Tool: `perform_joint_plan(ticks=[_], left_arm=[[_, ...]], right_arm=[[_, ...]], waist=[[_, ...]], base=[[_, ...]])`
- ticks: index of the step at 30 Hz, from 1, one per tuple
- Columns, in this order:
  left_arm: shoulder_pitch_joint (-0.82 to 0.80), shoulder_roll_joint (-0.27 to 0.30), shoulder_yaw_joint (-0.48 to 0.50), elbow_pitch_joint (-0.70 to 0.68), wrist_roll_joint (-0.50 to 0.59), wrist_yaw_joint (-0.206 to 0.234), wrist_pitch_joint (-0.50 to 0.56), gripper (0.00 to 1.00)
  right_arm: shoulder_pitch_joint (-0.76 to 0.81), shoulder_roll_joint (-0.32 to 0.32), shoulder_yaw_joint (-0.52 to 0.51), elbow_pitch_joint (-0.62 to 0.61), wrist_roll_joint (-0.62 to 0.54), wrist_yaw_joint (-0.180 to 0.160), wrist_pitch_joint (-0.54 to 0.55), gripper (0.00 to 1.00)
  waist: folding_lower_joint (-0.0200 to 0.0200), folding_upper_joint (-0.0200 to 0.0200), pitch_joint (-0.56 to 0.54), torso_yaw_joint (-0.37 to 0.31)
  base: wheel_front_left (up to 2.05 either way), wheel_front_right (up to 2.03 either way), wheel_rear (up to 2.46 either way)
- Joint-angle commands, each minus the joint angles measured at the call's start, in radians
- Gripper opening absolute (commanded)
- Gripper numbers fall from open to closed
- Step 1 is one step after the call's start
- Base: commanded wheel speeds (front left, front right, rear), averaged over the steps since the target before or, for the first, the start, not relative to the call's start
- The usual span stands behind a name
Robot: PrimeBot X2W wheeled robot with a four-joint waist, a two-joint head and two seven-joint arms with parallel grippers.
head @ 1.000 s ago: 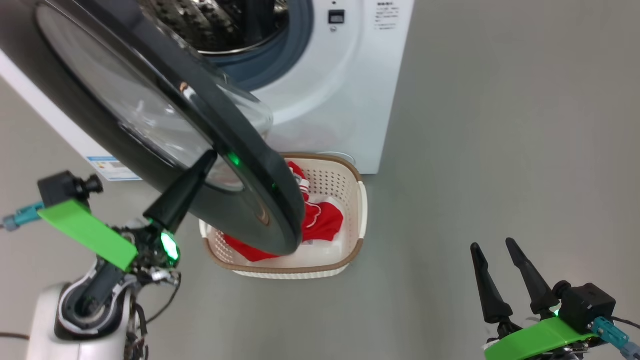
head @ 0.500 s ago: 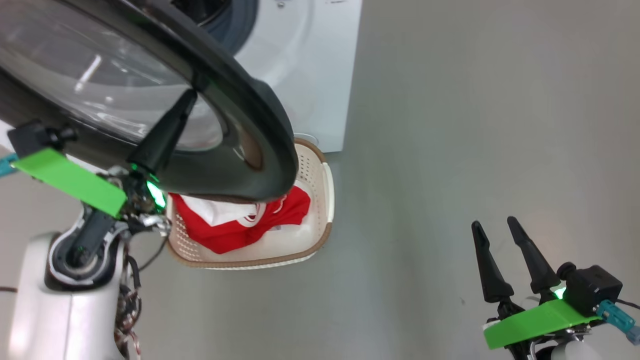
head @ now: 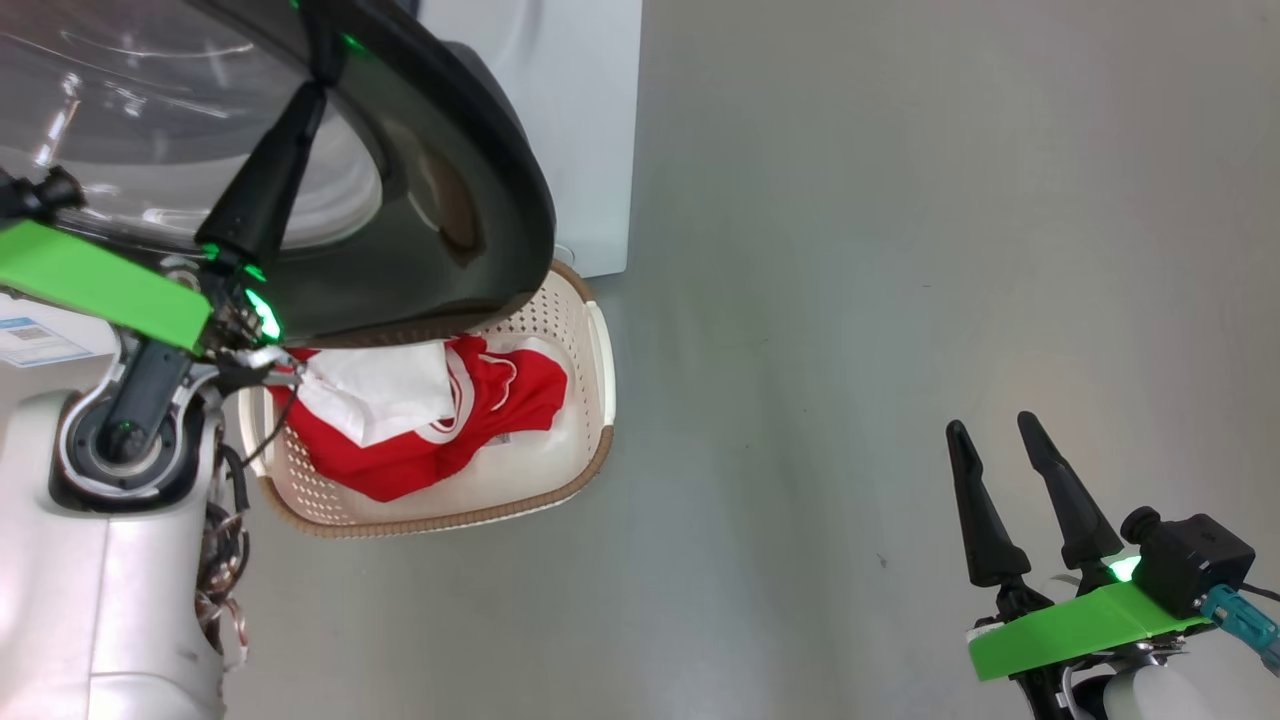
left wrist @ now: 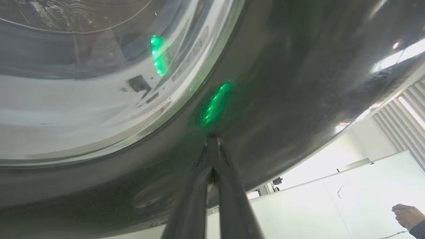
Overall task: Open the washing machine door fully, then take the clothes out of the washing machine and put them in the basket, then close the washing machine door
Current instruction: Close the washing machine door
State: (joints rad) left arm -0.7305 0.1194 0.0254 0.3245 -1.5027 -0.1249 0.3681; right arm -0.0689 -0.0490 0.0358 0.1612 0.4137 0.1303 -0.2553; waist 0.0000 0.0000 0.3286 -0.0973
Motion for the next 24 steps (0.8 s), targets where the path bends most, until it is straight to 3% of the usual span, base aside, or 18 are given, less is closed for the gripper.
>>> perform_joint_plan(ticks=[1, 11, 18, 21, 24], left_arm=[[-0.031, 0.043, 0.020, -0.020, 0.008, -0.006, -0.008, 0.00], [-0.017, 0.065, -0.018, -0.013, -0.011, -0.006, -0.064, 0.00], [0.103, 0.069, -0.051, -0.035, -0.024, -0.006, -0.111, 0.00], [0.161, 0.068, -0.058, -0.051, -0.032, -0.006, -0.128, 0.09], [0.216, 0.072, -0.061, -0.061, -0.034, -0.006, -0.151, 0.10]], right_arm=[[-0.018, -0.001, 0.020, -0.025, 0.005, 0.000, -0.006, 1.00], [-0.015, -0.001, 0.011, -0.024, 0.002, 0.000, -0.006, 1.00], [0.002, -0.001, 0.004, -0.015, -0.013, 0.000, -0.006, 1.00], [0.010, -0.001, 0.001, -0.010, -0.018, 0.000, -0.006, 1.00], [0.018, -0.001, 0.000, -0.006, -0.023, 0.000, -0.006, 1.00]], waist=[[0.0000, 0.0000, 0.002, -0.003], [0.0000, 0.0000, -0.011, 0.011], [0.0000, 0.0000, -0.051, 0.037], [0.0000, 0.0000, -0.070, 0.048], [0.0000, 0.0000, -0.087, 0.060]], base=[[0.00, 0.00, 0.00], [0.00, 0.00, 0.00], [0.00, 0.00, 0.00], [0.00, 0.00, 0.00], [0.00, 0.00, 0.00]])
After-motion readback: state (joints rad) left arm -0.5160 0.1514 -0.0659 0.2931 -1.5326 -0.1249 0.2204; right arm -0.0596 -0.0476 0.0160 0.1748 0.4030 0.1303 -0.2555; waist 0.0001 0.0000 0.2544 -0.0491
